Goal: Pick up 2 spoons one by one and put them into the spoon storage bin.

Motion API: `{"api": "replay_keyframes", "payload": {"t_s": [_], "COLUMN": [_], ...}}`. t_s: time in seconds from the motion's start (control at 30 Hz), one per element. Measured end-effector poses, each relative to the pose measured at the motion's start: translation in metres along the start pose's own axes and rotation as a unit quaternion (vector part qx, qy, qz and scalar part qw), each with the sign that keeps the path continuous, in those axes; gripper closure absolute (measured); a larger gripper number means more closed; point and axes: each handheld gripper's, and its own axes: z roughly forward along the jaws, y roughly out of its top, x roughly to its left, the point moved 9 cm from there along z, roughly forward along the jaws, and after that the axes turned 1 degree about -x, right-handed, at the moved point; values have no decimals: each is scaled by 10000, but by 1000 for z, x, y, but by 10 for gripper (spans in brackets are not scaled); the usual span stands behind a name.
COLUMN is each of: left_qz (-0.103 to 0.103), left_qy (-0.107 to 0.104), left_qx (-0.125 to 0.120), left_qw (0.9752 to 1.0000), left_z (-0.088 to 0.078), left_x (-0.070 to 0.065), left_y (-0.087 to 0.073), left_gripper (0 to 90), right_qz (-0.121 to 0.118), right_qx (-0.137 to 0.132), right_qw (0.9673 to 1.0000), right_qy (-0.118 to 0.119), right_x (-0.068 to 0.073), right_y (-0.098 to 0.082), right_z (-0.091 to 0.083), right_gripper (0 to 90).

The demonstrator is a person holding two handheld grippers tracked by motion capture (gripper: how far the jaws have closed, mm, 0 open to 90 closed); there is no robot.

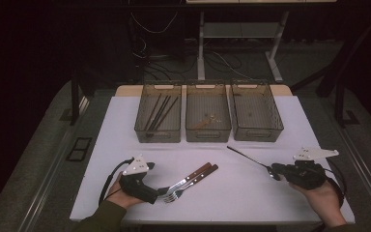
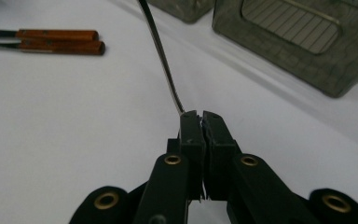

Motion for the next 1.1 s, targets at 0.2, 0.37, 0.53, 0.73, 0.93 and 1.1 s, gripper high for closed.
{"api": "replay_keyframes", "payload": {"t_s": [0.2, 0.37, 0.53, 0.73, 0.93, 1.1], "left_qz": [-7, 4, -7, -19, 57, 55], "left_qy": [-23, -50, -72, -79, -84, -103], "left_qx": [6, 29, 23, 8, 22, 21], "left_qw": [10000, 10000, 10000, 10000, 9999, 9999], "left_z": [1, 1, 1, 2, 2, 2], "left_x": [0, -1, -2, -2, -3, -4], "left_y": [0, 0, 0, 0, 1, 1], "left_gripper": [0, 0, 0, 0, 0, 0], "right_qz": [14, 91, 167, 154, 156, 178], "right_qx": [-161, -237, -323, -397, -430, -460], "right_qw": [9999, 9997, 9993, 9989, 9985, 9979], "right_qy": [-11, -28, -89, -190, -293, -419], "right_x": [0, -2, -4, -4, -4, -5], "right_y": [17, 31, 46, 66, 87, 104], "right_z": [2, 5, 8, 14, 28, 43], "right_gripper": [881, 881, 881, 880, 880, 880]}}
